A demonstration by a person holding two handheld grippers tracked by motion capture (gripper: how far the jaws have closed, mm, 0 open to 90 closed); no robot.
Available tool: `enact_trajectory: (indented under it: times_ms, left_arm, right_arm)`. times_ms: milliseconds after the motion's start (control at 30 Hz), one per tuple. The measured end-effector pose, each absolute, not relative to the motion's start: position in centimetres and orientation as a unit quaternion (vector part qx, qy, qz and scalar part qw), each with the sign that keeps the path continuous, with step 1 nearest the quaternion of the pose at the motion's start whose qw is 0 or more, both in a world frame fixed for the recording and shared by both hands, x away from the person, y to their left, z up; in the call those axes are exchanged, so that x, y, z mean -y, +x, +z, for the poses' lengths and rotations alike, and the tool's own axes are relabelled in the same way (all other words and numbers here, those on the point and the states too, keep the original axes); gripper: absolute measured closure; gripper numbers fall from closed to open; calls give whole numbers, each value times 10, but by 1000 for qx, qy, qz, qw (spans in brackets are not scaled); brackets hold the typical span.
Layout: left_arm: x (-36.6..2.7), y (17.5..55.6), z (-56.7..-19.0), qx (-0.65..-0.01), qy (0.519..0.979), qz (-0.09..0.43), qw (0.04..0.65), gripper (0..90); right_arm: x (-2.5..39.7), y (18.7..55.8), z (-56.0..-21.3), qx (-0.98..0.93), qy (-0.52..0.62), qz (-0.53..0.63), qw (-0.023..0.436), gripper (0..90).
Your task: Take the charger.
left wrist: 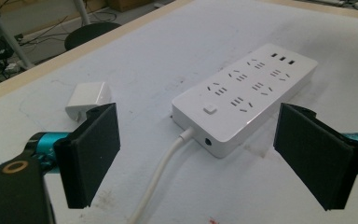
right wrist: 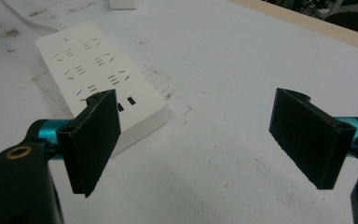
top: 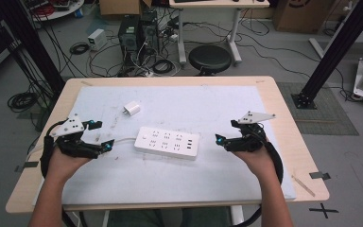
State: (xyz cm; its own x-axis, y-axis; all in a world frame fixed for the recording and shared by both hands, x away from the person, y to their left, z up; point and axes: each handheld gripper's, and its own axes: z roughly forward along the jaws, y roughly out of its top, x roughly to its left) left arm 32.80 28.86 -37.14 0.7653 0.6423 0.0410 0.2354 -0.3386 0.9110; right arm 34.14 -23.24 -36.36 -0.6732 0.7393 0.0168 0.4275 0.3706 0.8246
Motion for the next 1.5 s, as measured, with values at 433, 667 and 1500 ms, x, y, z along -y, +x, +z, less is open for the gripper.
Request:
enact_trajectory:
  times_ms: [433,667,1500]
  left_arm:
    - [-275,395,-352,-278,819,204,459,146]
    - [-263,447,-364,-294,834,184,430,152]
    - [-245,529,-435,-354,847,167,359,155]
  right_arm:
    - [231,339,-361,-815,351,425,180,165]
    - [229,335,-360,-816,348,424,183,165]
    - [230,325,-369,-809,367,418,187,166]
